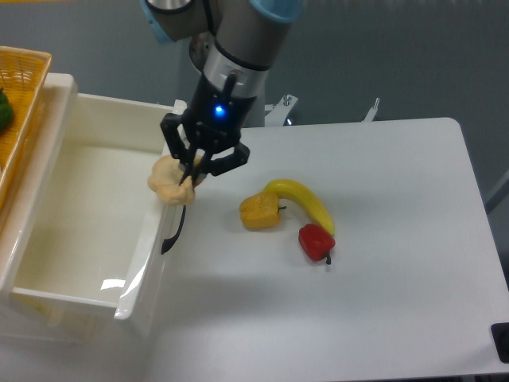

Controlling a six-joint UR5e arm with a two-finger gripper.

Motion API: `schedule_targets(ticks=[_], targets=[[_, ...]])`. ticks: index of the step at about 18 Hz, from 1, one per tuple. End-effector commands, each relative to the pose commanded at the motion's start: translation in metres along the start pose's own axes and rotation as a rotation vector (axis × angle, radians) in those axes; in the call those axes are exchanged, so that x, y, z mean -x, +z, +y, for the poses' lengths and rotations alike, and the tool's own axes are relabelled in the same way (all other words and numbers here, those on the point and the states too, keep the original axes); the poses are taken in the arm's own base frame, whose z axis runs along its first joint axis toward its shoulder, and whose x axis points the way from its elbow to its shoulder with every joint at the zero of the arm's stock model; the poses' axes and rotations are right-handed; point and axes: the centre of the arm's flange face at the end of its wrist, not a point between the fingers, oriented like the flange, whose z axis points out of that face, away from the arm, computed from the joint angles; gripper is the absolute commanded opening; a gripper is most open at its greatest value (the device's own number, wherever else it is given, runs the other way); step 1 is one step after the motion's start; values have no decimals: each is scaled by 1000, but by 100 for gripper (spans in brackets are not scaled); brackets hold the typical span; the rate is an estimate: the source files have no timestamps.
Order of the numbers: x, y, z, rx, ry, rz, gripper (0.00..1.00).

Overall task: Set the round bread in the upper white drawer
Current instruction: 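Carry the bread roll over the open white drawer, then lower the bread roll into the drawer and open the gripper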

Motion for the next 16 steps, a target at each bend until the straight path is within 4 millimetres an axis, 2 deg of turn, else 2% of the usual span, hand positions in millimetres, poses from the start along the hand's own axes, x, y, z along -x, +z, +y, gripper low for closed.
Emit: schedule_targets(ticks=[2, 3, 5, 7, 12, 14, 15, 16], targets=[[-7, 6, 0, 8, 10, 7, 2], [-10, 8, -1, 10, 15, 10, 8], [-13, 14, -1, 17, 23, 20, 13], [-25, 26, -4, 32, 43, 36, 17], [-41, 33, -7, 39, 79, 48, 37], [-49, 36, -9, 31, 101, 48, 56], [-50, 39, -10, 33, 106, 50, 63], [-53, 42, -11, 35, 115, 54, 79]])
